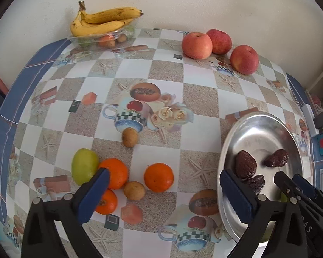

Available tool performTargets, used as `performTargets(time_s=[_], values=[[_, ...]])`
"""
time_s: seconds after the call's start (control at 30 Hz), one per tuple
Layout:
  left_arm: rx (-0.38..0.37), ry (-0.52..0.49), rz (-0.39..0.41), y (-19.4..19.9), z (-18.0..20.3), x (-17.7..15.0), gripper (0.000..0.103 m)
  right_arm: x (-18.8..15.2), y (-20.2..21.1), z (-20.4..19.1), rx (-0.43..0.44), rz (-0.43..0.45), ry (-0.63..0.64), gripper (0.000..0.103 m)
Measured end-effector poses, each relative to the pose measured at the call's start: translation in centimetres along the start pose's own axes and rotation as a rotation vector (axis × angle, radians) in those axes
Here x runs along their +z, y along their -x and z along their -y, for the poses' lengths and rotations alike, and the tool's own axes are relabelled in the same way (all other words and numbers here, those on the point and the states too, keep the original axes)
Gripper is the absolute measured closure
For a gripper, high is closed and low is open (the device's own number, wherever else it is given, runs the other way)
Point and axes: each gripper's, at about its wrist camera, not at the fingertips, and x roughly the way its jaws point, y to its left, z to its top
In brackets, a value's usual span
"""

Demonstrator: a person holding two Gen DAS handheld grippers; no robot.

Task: Organize fruits
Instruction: 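Carry both dates over the steel plate and release them, then move both tools back over the oranges and pear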

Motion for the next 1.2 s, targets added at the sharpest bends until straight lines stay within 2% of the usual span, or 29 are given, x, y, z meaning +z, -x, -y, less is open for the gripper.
performTargets(time_s=[0.1, 0.17, 0.23, 0.47, 0.7, 0.77, 0.93, 1.07, 1.2], values=[[0.010, -0.005, 0.005, 0.1, -0.2, 0.2, 0.000, -0.1, 0.1, -0.6, 0.018, 0.004, 0.005, 0.041], [0.014, -0.009, 0.006, 0.1, -0.3, 0.2, 0.000, -0.1, 0.3, -0.8, 0.036, 0.021, -0.005, 0.016], [0.022, -0.012, 0.006, 0.2, -0.4, 0.2, 0.000, -0.1, 0.5, -0.9, 0.046, 0.046, -0.009, 0.010], [0.064, -0.018, 0.039, 0.5, -0.8, 0.5, 0.000, -0.5, 0.2, -1.9, 0.020, 0.073, 0.029, 0.010], [0.236, -0.023, 0.014, 0.3, -1.2, 0.7, 0.000, -0.5, 0.5, -2.0, 0.041, 0.099, 0.011, 0.010], [0.262, -0.009, -0.002, 0.1, -1.6, 0.6, 0.000, -0.5, 0.4, -2.0, 0.042, 0.096, 0.006, 0.010], [0.231, -0.025, -0.055, -0.5, -2.5, 0.4, 0.000, -0.7, -0.1, -2.4, 0.070, 0.067, -0.003, 0.010], [0.214, -0.025, 0.003, 0.3, -3.9, 0.5, 0.000, -0.7, -0.1, -3.2, 0.080, 0.065, -0.001, 0.010], [0.151, 0.071, 0.033, 1.6, -7.2, 1.4, 0.000, -0.6, 0.2, -4.5, 0.121, 0.066, 0.005, 0.010]])
